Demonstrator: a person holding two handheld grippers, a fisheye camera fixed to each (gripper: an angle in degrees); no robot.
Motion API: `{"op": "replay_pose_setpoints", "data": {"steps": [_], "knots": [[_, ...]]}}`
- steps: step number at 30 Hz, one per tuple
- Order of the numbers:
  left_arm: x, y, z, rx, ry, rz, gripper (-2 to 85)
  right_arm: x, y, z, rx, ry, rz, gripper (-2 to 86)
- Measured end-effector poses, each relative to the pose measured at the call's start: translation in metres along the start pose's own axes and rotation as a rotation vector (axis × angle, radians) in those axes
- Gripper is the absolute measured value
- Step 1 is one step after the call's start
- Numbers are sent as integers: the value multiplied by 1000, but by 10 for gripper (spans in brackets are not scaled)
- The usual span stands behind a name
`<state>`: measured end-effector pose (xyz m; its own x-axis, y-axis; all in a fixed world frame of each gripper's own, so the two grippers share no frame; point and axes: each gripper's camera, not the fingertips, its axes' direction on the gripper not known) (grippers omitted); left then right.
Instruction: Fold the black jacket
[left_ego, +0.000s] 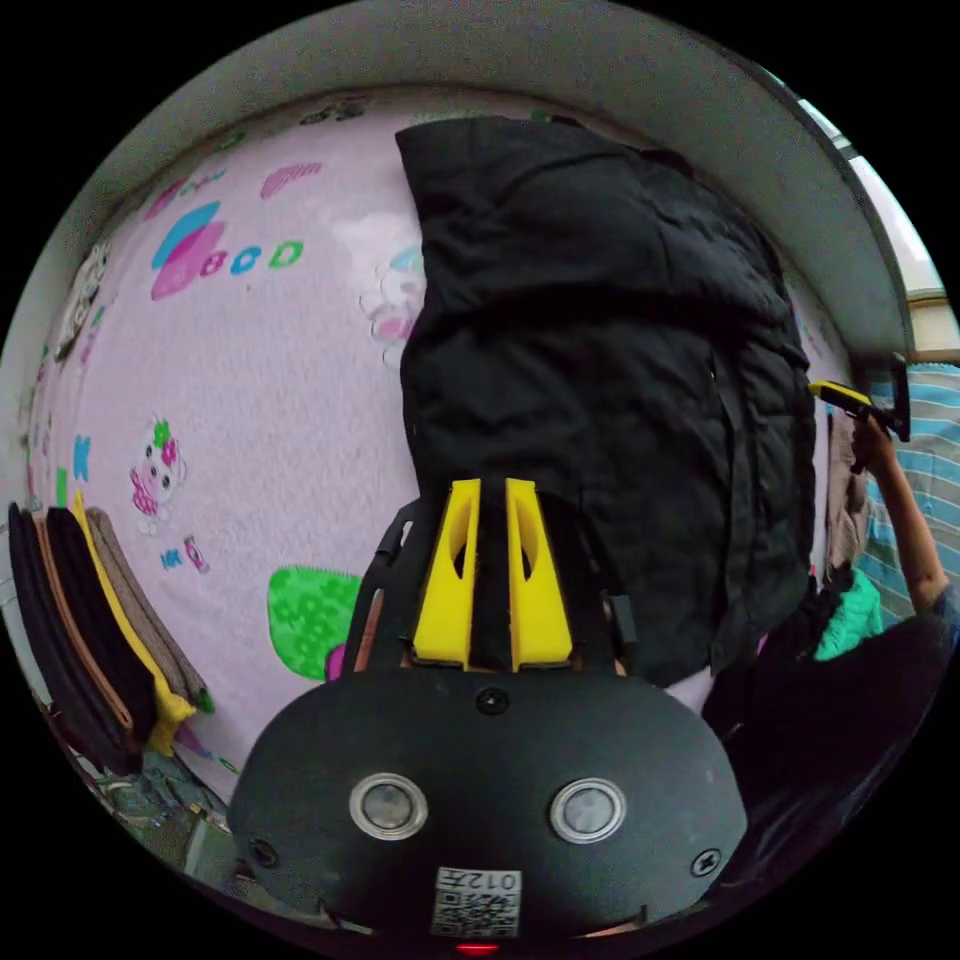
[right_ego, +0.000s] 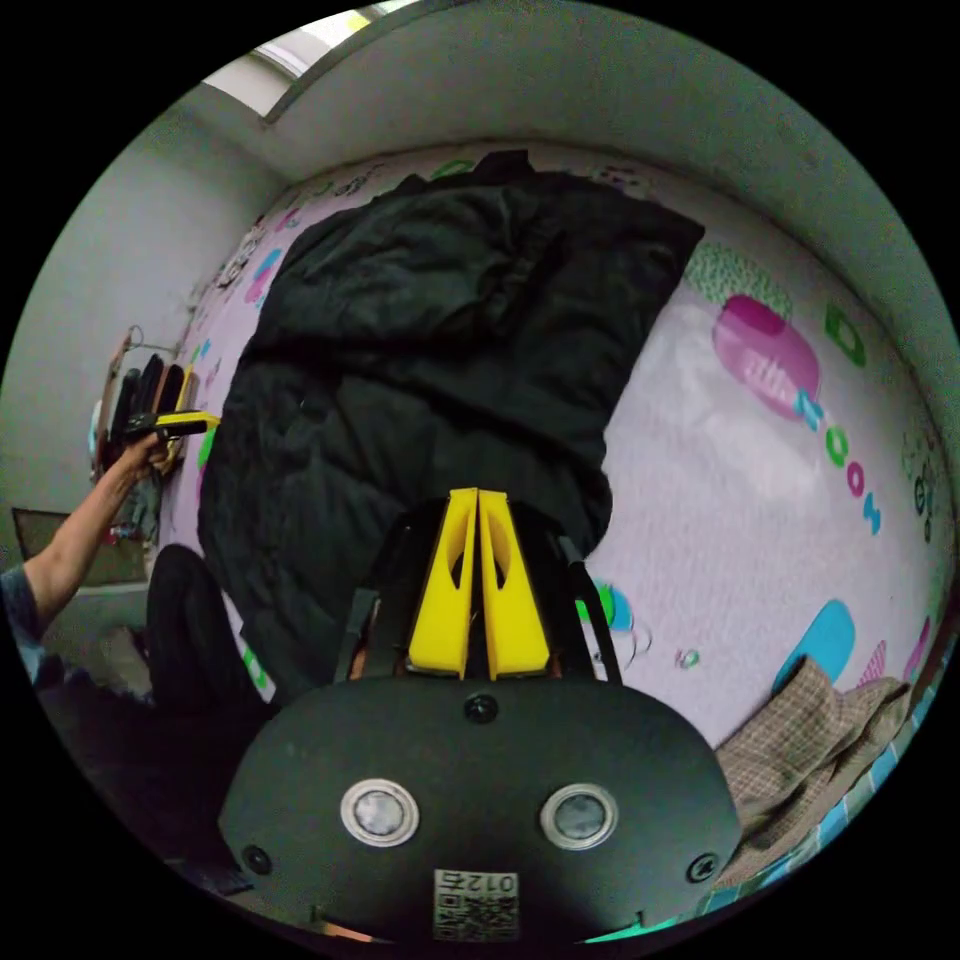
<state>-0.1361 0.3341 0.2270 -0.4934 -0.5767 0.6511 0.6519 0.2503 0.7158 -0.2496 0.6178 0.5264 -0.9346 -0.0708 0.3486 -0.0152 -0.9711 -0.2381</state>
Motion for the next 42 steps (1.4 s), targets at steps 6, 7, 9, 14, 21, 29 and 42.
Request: {"op": "replay_pose_setpoints", "data": {"steps": [6,7,9,14,21,29,42], "knots": [[-26,37,15,-183,70,66,89,28,88,7,-126,-104,45,32],[-29,40,19,-217,81,81,95,34,104,10,-155,-134,66,43],[-33,42,30,-281,88,107,103,42,126,16,-189,-163,96,58],[-52,40,65,-436,143,138,119,68,176,31,-258,-250,187,90],[-78,36,100,-475,280,166,112,100,222,56,-305,-370,268,113],[-93,26,119,-469,250,217,77,137,242,82,-308,-445,284,120],[-127,29,56,-323,472,405,5,184,268,46,-129,-773,47,16]]}}
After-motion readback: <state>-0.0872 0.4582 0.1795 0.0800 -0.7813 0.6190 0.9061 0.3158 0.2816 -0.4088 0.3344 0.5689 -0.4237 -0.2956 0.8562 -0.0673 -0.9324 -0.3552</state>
